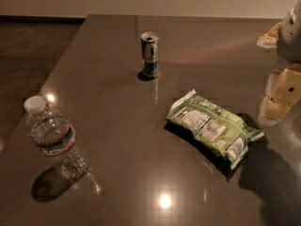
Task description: Move water bottle near redbull can
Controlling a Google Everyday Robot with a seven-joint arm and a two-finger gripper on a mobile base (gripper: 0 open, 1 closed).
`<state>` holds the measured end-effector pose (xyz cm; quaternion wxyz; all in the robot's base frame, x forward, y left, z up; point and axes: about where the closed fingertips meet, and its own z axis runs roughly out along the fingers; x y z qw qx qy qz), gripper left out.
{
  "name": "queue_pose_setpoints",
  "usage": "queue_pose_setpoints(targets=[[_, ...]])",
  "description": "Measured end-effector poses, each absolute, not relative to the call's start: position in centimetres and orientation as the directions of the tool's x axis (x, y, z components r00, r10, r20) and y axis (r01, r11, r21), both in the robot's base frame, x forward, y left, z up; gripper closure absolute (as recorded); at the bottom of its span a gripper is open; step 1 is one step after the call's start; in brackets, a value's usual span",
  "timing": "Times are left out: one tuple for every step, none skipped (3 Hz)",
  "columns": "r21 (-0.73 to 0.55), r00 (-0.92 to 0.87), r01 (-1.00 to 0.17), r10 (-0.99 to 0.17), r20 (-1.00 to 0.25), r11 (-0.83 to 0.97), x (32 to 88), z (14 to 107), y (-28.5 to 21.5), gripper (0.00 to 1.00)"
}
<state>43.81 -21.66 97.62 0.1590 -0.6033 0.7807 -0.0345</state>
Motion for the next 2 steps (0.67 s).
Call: queue_pose_setpoints(targets=[[-0.246, -0.221, -0.931, -0.953, -0.207, 0.270, 43.8, 97.6, -21.7, 0.00], [-0.231, -0.194, -0.939, -0.948, -0.254, 0.254, 43.9, 98.0, -20.4, 0.00]])
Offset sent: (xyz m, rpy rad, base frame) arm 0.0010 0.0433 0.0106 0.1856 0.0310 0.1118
